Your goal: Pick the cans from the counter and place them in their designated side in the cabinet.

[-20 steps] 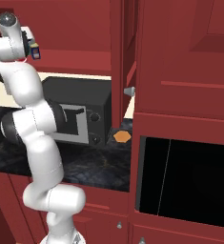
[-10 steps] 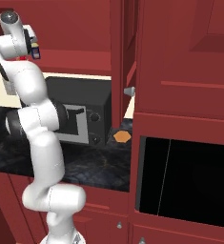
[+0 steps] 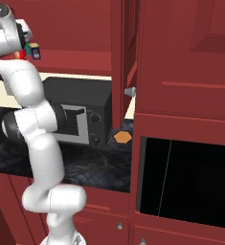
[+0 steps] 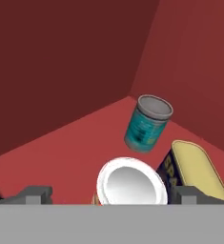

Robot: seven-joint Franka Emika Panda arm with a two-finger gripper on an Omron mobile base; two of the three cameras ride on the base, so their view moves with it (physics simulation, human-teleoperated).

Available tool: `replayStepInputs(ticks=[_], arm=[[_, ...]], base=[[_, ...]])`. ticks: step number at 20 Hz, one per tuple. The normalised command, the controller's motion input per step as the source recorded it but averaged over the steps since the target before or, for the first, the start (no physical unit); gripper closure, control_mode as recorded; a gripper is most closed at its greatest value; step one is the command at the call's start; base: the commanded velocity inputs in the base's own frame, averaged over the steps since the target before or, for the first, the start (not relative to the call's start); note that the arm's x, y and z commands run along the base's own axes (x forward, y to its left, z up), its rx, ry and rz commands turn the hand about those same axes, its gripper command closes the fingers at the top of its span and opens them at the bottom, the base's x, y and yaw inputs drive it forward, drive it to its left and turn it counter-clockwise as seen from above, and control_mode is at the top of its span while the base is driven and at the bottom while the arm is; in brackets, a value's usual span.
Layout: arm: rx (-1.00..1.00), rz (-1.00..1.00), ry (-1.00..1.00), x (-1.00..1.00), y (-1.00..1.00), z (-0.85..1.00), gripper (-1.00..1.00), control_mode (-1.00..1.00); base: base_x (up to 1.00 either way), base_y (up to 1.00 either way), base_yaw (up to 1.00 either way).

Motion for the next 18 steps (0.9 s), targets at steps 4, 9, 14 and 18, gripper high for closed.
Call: replayStepInputs(ticks=[4, 9, 14, 18], arm=[[0.05, 0.03, -0.14, -0.63, -0.24, -0.12, -1.0, -1.0], [0.07, 0.04, -0.15, -0.73, -0.38, -0.24, -1.0, -1.0], [0.08, 0.05, -0.15, -0.82, -0.46, -0.32, -1.0, -1.0], [0.07, 0.04, -0.15, -0.86, -0.48, -0.25, -1.0, -1.0]], base=[[0.0, 0.0, 0.0], [0.0, 0.0, 0.0], [0.0, 0.0, 0.0], [0.0, 0.0, 0.0]])
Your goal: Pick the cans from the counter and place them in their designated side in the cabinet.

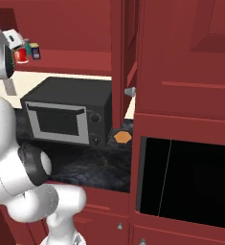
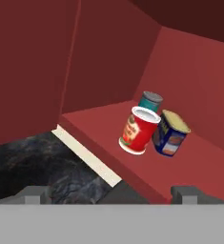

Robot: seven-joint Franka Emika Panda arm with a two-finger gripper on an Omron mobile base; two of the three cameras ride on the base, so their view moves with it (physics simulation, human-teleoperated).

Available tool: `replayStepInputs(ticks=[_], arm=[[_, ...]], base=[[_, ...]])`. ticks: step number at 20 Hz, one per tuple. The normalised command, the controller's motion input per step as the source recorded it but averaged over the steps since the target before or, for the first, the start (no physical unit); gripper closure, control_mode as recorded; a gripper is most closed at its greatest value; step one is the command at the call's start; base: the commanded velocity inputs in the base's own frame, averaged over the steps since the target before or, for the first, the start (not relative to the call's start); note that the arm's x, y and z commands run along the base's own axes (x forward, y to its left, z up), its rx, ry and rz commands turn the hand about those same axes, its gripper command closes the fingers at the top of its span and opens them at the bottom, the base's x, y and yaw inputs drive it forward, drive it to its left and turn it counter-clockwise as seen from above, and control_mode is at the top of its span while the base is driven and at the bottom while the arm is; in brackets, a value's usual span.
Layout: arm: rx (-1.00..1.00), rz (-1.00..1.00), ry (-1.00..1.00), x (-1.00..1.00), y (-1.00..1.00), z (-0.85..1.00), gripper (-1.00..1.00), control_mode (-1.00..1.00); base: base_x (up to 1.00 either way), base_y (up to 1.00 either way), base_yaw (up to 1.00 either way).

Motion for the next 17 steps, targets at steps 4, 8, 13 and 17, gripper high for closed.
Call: replayStepInputs(ticks=[4, 8, 13, 17], arm=[[0.04, 0.03, -0.13, -0.86, -0.45, -0.23, -1.0, -1.0], [0.04, 0.03, -0.12, -0.84, -0.45, -0.21, -1.0, -1.0], [-0.01, 0.0, -0.03, -0.77, -0.26, -0.16, -1.0, -1.0], [-0.05, 0.0, 0.06, -0.62, -0.18, -0.02, -1.0, -1.0]], base=[[0.0, 0.0, 0.0], [0.0, 0.0, 0.0], [0.0, 0.0, 0.0], [0.0, 0.0, 0.0]])
